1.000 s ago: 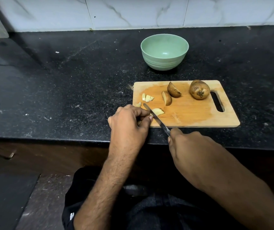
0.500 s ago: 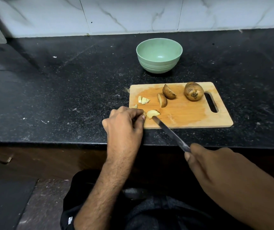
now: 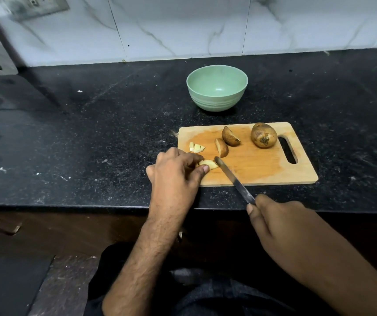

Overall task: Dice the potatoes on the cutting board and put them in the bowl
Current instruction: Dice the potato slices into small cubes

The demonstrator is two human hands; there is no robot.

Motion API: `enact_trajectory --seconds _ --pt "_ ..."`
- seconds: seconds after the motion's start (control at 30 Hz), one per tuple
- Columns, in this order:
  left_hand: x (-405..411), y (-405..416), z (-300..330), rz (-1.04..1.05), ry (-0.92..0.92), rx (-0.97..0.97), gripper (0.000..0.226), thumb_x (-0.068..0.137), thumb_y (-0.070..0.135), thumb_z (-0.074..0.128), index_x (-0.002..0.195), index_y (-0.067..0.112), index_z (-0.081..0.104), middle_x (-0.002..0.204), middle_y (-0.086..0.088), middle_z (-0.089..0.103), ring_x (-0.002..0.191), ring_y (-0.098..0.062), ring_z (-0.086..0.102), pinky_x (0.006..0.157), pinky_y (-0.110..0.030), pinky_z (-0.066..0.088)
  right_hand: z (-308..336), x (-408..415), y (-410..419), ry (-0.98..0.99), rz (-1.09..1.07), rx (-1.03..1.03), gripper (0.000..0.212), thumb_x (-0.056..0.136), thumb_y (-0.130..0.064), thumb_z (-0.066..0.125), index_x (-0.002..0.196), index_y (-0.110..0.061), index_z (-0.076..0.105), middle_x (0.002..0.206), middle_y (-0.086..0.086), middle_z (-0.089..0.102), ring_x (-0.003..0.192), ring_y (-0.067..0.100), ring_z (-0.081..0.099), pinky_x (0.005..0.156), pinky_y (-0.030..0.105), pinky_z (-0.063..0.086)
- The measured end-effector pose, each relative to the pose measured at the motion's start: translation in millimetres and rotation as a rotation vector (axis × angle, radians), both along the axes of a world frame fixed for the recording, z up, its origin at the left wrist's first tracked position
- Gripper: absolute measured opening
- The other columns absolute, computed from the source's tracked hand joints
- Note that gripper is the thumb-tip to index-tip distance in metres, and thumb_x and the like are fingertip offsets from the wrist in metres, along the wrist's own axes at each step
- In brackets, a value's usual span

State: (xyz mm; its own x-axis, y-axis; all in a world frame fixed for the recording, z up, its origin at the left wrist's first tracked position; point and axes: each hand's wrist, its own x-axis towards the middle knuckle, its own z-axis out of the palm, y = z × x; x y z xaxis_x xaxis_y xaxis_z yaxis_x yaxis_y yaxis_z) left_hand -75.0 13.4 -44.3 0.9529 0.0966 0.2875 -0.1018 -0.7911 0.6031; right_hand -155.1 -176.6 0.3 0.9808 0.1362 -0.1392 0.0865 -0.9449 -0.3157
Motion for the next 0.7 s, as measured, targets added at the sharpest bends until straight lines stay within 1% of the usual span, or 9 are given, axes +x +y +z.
enact_trajectory --seconds 0.13,0.2,0.3,0.37,0.47,0.57,0.63,0.7 --pt "5 1 0 -0.007 -0.011 0.001 0.02 0.09 0.043 0.069 0.107 0.035 0.073 0.098 0.015 0.055 0.103 -0.008 0.045 0.081 -0.031 0.02 -6 10 10 -0.063 0.009 0.024 0.028 0.104 -0.05 0.021 0.091 -0.031 0.037 0.07 -0.006 0.052 0.06 0.009 0.049 0.057 0.03 0.043" --pt "6 1 -1 -0.017 -0.027 0.015 0.017 0.091 0.04 0.068 0.106 0.033 0.073 0.1 0.014 0.056 0.103 -0.009 0.045 0.08 -0.03 0.018 -7 13 11 -0.083 0.007 0.033 0.027 0.104 -0.05 0.02 0.096 -0.032 0.039 0.07 -0.006 0.053 0.06 0.009 0.05 0.055 0.028 0.04" --pt "7 2 -3 -0.035 -0.038 0.026 0.015 0.093 0.036 0.066 0.106 0.032 0.071 0.101 0.013 0.056 0.104 -0.01 0.046 0.082 -0.032 0.021 -1 10 9 -0.079 0.006 0.042 0.026 0.103 -0.051 0.021 0.09 -0.033 0.034 0.068 -0.006 0.054 0.06 0.007 0.052 0.054 0.026 0.038" --pt "8 4 -5 -0.051 -0.033 0.012 0.015 0.094 0.032 0.065 0.108 0.032 0.07 0.102 0.014 0.056 0.105 -0.01 0.045 0.083 -0.034 0.022 4 3 7 -0.035 0.024 0.035 0.031 0.102 -0.052 0.022 0.082 -0.031 0.033 0.068 -0.006 0.054 0.059 0.007 0.052 0.054 0.024 0.039" --pt "7 7 -5 -0.072 -0.031 -0.015 0.019 0.094 0.026 0.064 0.11 0.034 0.069 0.103 0.017 0.056 0.105 -0.007 0.044 0.084 -0.033 0.023 4 2 7 -0.011 0.018 0.014 0.032 0.103 -0.051 0.022 0.08 -0.031 0.032 0.07 -0.004 0.053 0.061 0.008 0.052 0.055 0.024 0.04" --pt "6 6 -5 -0.085 -0.04 -0.031 0.022 0.094 0.02 0.063 0.111 0.032 0.069 0.107 0.018 0.06 0.108 -0.007 0.045 0.086 -0.034 0.024 -3 9 5 -0.072 -0.008 0.003 0.028 0.103 -0.05 0.021 0.089 -0.032 0.037 0.07 -0.006 0.053 0.061 0.007 0.053 0.055 0.027 0.043" --pt "5 6 -5 -0.089 -0.058 -0.05 0.023 0.095 0.018 0.062 0.112 0.031 0.07 0.107 0.019 0.063 0.109 -0.008 0.047 0.088 -0.033 0.024 -4 13 3 -0.098 -0.021 0.018 0.03 0.103 -0.051 0.02 0.094 -0.032 0.042 0.069 -0.006 0.055 0.062 0.007 0.055 0.059 0.029 0.047" --pt "6 6 -5 -0.086 -0.068 -0.079 0.024 0.096 0.017 0.061 0.114 0.03 0.07 0.107 0.019 0.066 0.108 -0.007 0.049 0.089 -0.033 0.025 -3 14 0 -0.091 -0.032 0.029 0.031 0.103 -0.051 0.02 0.096 -0.032 0.043 0.07 -0.006 0.055 0.063 0.009 0.056 0.061 0.03 0.049"
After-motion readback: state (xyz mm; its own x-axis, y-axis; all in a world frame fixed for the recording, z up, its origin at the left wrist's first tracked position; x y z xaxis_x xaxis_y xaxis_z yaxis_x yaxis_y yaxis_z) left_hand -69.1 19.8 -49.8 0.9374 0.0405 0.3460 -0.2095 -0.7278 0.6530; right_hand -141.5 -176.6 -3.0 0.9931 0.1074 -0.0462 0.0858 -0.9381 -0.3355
